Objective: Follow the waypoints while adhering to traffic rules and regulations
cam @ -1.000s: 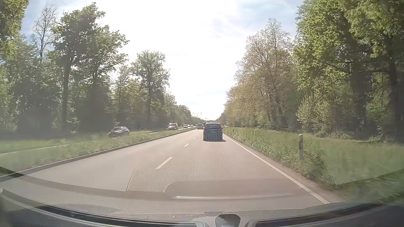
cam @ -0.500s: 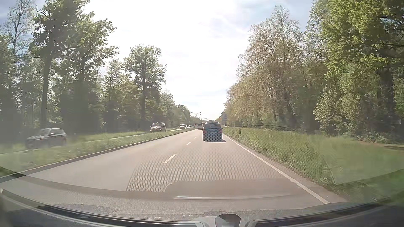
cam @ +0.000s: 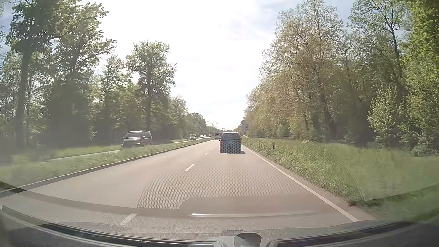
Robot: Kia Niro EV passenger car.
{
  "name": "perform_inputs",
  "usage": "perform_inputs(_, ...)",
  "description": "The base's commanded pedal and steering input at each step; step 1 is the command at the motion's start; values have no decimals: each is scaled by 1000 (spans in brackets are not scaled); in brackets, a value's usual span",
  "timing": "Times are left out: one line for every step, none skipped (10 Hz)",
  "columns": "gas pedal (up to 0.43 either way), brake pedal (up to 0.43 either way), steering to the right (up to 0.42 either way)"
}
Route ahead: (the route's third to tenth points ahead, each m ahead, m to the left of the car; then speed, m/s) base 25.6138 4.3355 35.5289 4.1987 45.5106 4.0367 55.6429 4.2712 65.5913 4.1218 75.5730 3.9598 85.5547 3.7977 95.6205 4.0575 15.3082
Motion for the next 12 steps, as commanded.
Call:
perform_inputs(47,0,0)
perform_inputs(47,0,0)
perform_inputs(47,0,0)
perform_inputs(47,0,0)
perform_inputs(47,0,0)
perform_inputs(47,0,0)
perform_inputs(47,0,0)
perform_inputs(47,0,0)
perform_inputs(47,0,0)
perform_inputs(47,0,0)
perform_inputs(47,0,0)
perform_inputs(59,0,0)
